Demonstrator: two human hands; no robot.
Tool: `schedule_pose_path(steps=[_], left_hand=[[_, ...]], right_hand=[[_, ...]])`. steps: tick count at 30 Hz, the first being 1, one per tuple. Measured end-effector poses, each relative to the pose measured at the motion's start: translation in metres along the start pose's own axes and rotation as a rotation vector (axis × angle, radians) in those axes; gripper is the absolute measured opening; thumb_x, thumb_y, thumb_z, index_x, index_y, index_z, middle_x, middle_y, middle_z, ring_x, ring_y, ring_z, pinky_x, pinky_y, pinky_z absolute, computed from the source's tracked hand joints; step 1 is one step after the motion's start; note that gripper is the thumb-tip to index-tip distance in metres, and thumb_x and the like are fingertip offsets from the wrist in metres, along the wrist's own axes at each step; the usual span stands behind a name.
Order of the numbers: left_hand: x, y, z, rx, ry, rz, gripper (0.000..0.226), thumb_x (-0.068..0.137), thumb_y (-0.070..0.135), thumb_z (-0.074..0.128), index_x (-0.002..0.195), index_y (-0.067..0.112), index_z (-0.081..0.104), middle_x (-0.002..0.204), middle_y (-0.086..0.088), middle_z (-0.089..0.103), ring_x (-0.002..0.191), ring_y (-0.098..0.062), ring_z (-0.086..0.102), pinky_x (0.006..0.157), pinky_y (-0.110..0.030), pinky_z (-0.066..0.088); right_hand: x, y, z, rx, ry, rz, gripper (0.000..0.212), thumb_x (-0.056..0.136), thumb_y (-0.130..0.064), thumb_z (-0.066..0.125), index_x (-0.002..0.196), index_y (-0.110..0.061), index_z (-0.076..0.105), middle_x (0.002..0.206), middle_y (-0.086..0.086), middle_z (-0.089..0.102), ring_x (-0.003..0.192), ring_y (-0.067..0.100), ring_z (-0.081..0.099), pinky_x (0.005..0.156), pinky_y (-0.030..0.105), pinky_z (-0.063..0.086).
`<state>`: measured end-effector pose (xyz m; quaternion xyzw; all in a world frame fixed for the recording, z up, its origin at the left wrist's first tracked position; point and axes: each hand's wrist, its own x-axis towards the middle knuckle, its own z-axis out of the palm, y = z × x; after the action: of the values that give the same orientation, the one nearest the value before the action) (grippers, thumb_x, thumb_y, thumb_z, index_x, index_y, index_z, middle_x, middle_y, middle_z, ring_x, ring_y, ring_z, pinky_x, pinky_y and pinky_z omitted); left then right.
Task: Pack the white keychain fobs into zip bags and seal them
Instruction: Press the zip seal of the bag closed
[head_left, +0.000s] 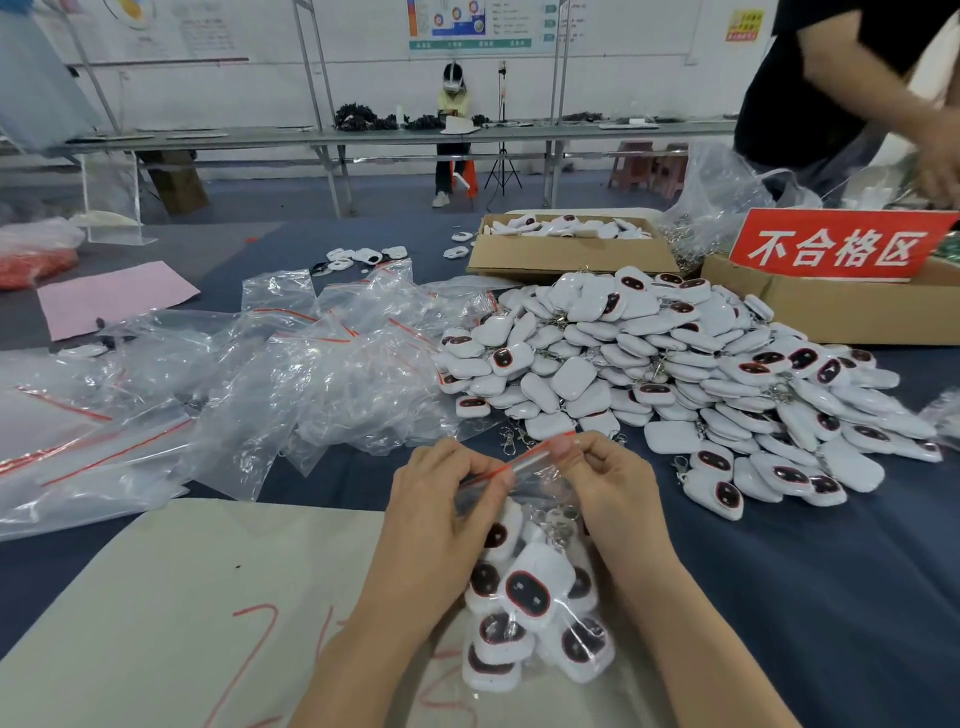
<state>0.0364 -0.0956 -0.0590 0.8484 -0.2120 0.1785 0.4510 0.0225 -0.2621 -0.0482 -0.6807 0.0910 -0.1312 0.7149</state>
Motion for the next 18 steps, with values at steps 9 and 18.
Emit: schedule_pose_path(steps=[9,18], left_hand=[[0.000,0.003,-0.003,-0.044,0.021,-0.043,0.008,0.092,0.042,0.064,0.084,0.040,0.065,0.091,0.017,0.061,0.100,-0.009,0.054,0.091,-0.041,0.045],[0.001,0.003,-0.005,-0.030,0.031,-0.067,0.007,0.092,0.039,0.066,0.085,0.038,0.068,0.094,0.020,0.062,0.101,-0.007,0.056,0.093,-0.043,0.045]], right_hand=[[0.004,0.000,-0.008,0.068,0.106,0.043,0.020,0.093,-0.028,0.067,0.076,-0.019,0.074,0.075,0.003,0.075,0.065,0.016,0.069,0.067,0.033,0.057],[0.005,-0.001,-0.012,0.120,0.177,0.071,0.020,0.091,-0.033,0.069,0.078,-0.019,0.075,0.079,0.010,0.075,0.071,0.024,0.069,0.078,0.045,0.058]])
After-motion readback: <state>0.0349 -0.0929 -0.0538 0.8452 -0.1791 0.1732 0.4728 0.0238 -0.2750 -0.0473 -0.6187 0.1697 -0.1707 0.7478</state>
